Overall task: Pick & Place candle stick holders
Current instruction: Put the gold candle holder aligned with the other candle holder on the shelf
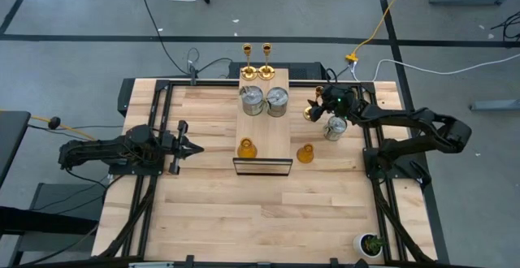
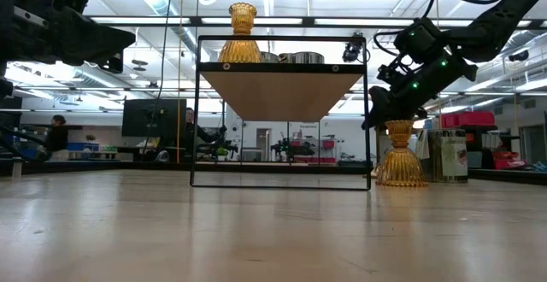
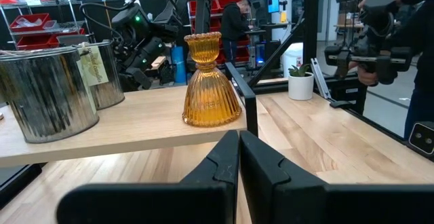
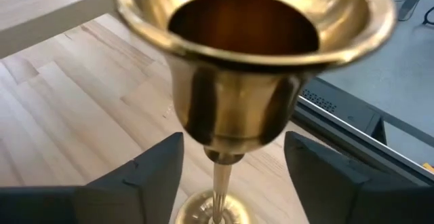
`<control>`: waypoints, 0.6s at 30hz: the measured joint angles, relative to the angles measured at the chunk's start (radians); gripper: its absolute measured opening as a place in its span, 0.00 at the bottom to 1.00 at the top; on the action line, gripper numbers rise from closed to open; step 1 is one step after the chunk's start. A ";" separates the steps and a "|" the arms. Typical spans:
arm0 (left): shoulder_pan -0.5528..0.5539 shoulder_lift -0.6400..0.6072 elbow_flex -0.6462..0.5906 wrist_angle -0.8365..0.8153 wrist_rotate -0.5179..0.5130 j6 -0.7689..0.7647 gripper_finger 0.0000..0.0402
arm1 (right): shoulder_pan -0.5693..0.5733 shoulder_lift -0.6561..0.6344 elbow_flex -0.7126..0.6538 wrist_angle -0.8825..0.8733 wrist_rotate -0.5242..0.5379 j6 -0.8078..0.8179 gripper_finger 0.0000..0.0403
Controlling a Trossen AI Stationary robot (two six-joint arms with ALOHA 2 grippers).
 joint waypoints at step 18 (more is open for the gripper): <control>0.000 0.000 0.000 0.000 0.000 0.000 0.05 | 0.000 0.000 0.000 -0.001 -0.002 -0.001 0.35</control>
